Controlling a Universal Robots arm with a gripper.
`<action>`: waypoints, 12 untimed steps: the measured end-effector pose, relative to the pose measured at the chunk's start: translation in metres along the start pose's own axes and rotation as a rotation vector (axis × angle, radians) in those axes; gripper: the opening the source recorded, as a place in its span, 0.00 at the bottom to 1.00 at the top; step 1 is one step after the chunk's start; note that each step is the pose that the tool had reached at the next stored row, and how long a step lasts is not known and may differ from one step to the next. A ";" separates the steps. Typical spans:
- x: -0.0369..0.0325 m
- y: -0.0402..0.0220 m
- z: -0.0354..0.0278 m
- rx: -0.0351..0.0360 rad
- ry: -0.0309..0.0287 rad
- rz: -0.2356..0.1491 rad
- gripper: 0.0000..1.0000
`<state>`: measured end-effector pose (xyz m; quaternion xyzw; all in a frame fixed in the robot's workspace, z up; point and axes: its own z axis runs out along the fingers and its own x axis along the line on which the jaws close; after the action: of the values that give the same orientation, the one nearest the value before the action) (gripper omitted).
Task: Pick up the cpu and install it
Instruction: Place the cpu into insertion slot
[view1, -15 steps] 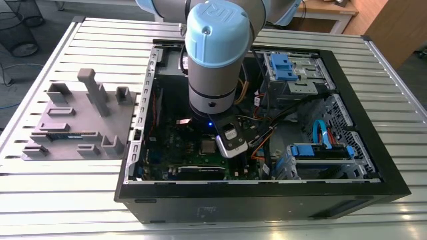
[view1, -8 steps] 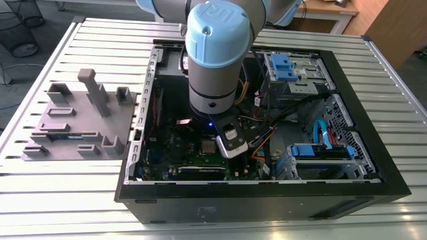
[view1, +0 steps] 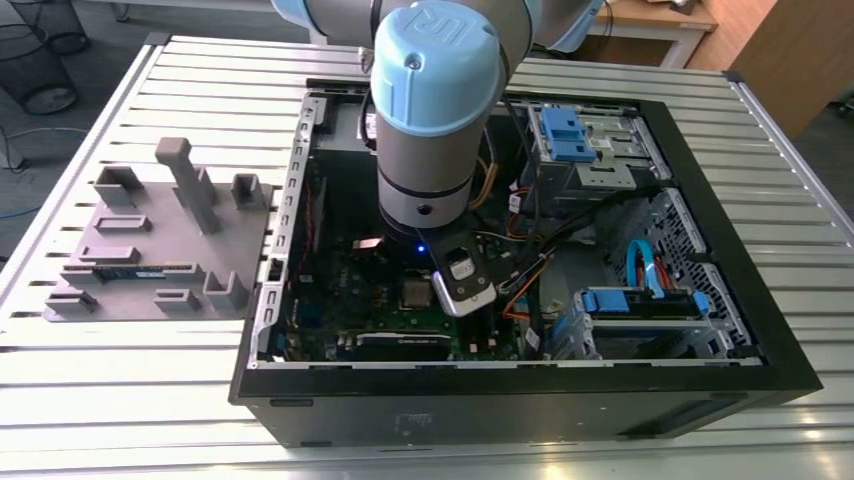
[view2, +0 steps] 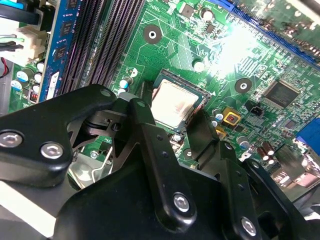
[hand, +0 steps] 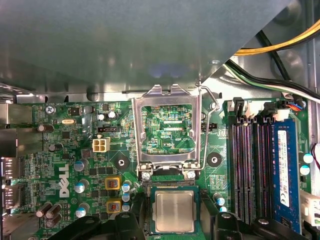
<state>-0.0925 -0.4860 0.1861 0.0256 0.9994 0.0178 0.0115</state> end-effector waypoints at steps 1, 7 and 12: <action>0.0000 0.0000 0.0000 0.0000 0.0000 0.000 0.55; -0.0002 0.0001 0.0002 -0.0004 -0.0007 0.000 0.55; 0.0000 0.0000 0.0001 0.0000 0.0000 0.000 0.60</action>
<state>-0.0925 -0.4860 0.1859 0.0256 0.9994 0.0178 0.0115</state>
